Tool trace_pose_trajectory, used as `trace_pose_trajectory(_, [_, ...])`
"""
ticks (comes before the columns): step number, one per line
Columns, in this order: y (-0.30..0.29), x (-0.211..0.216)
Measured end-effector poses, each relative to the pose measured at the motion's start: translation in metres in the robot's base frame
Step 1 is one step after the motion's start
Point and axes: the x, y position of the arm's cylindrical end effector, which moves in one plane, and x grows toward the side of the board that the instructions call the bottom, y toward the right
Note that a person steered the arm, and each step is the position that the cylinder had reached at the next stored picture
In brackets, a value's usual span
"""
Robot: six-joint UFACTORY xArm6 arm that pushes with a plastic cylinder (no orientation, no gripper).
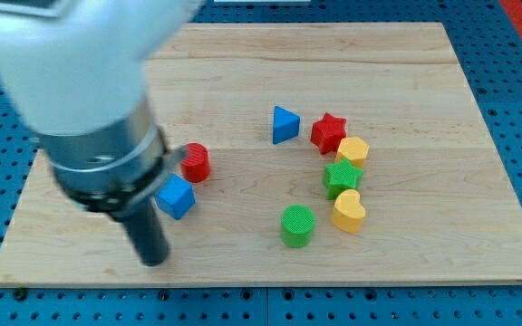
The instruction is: Push the red circle and blue cube vertical to each other
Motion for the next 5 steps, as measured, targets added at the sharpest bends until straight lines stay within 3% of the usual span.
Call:
trace_pose_trajectory(1, [-0.04,-0.031])
trace_pose_trajectory(2, [-0.001,-0.07])
trace_pose_trajectory(3, [0.043,-0.066])
trace_pose_trajectory(5, [-0.003,-0.071])
